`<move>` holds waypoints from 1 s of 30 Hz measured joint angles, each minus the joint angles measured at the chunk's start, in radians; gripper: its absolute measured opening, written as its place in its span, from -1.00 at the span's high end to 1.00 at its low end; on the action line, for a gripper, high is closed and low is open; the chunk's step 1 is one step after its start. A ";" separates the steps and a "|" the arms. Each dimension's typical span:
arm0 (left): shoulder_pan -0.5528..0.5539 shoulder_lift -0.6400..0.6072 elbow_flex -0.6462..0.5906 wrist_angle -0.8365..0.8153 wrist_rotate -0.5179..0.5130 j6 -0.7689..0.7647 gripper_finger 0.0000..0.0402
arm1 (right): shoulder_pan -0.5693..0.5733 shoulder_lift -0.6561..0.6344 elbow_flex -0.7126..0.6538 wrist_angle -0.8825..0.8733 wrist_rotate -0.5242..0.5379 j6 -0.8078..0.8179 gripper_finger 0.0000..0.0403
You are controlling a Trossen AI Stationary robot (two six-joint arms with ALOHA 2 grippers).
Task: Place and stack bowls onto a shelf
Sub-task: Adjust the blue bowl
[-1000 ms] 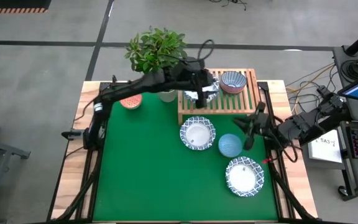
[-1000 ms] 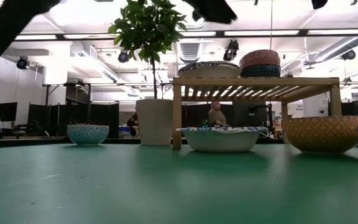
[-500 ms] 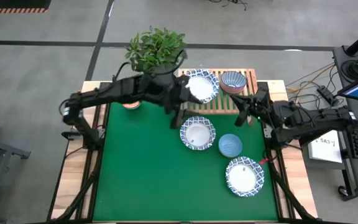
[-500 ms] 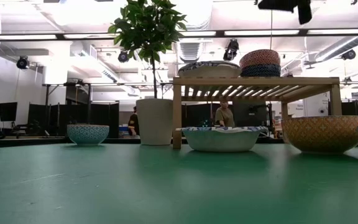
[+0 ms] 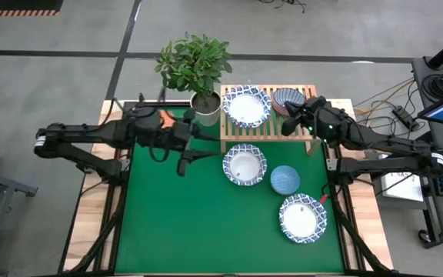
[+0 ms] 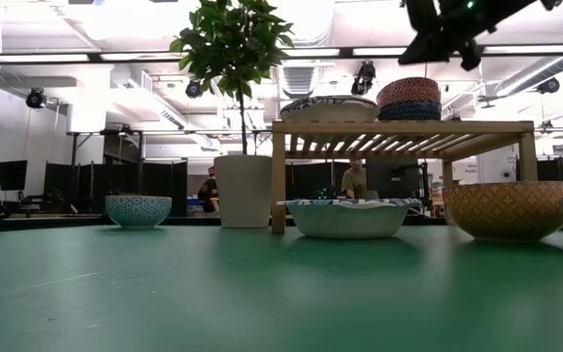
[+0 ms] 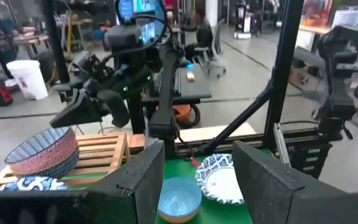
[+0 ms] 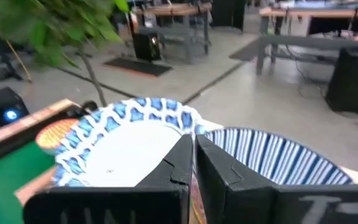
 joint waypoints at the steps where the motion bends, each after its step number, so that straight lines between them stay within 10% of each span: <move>1: -0.002 -0.023 -0.032 0.019 0.000 -0.004 0.14 | -0.011 0.008 0.000 -0.007 -0.009 0.007 0.96; 30: -0.002 -0.182 -0.201 0.088 -0.054 -0.050 0.14 | -0.025 -0.035 -0.001 -0.116 0.011 0.065 0.96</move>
